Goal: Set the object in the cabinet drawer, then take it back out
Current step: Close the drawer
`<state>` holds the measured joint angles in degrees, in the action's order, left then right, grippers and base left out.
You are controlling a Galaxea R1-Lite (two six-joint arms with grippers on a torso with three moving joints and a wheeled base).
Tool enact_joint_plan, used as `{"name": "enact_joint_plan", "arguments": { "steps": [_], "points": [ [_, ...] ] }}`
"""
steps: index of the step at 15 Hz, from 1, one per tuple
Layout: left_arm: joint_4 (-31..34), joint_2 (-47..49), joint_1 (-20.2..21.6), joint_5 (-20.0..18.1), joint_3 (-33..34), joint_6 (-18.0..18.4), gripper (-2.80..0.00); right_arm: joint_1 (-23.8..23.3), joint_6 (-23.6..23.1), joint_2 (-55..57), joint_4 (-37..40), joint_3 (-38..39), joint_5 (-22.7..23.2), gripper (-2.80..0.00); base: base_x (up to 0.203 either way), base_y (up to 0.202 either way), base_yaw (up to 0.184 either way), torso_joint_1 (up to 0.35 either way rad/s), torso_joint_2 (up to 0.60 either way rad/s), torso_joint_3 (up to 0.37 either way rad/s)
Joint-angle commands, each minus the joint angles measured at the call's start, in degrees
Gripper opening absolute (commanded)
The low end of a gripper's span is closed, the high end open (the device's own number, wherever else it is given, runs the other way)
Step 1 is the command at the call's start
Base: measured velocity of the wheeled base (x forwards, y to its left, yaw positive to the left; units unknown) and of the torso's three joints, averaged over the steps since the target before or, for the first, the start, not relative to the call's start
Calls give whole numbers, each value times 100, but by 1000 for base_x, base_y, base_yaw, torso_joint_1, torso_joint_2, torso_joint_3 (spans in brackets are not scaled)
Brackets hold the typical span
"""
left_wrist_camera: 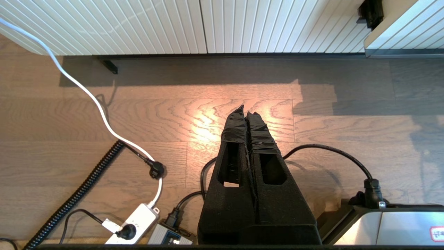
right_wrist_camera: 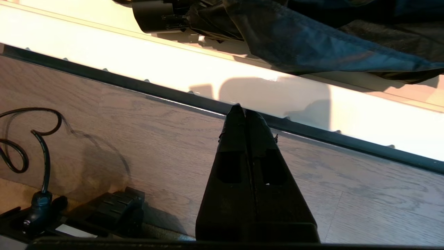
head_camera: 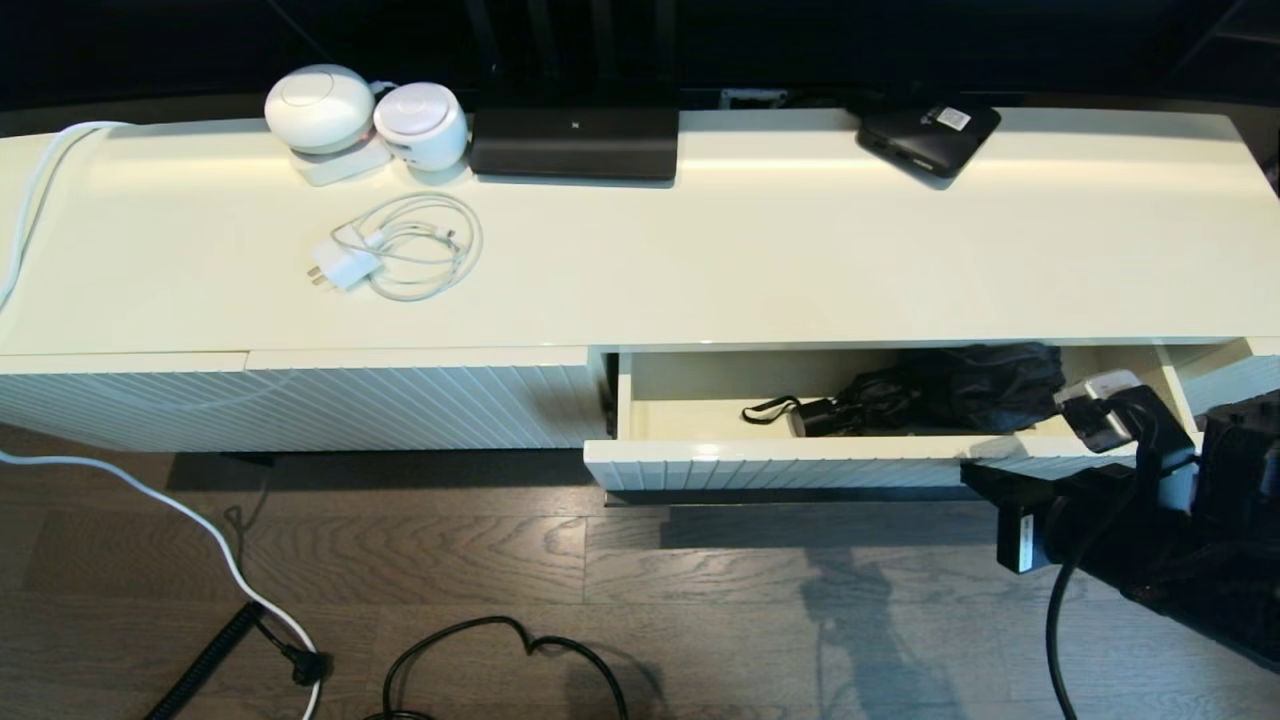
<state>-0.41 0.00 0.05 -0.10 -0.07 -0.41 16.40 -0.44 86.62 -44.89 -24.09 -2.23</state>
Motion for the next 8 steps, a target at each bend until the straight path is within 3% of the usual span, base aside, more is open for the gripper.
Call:
{"name": "enact_joint_plan", "arguments": {
  "steps": [1,8],
  "points": [
    [-2,0,4,1,-1,-2,-280,4,-7,238,-205,-1,-3,-280,0,0,0,0,0,0],
    [-2,0,-3,1,-1,-2,-280,-5,-18,523,-460,-435,3,-280,0,0,0,0,0,0]
  ]
}}
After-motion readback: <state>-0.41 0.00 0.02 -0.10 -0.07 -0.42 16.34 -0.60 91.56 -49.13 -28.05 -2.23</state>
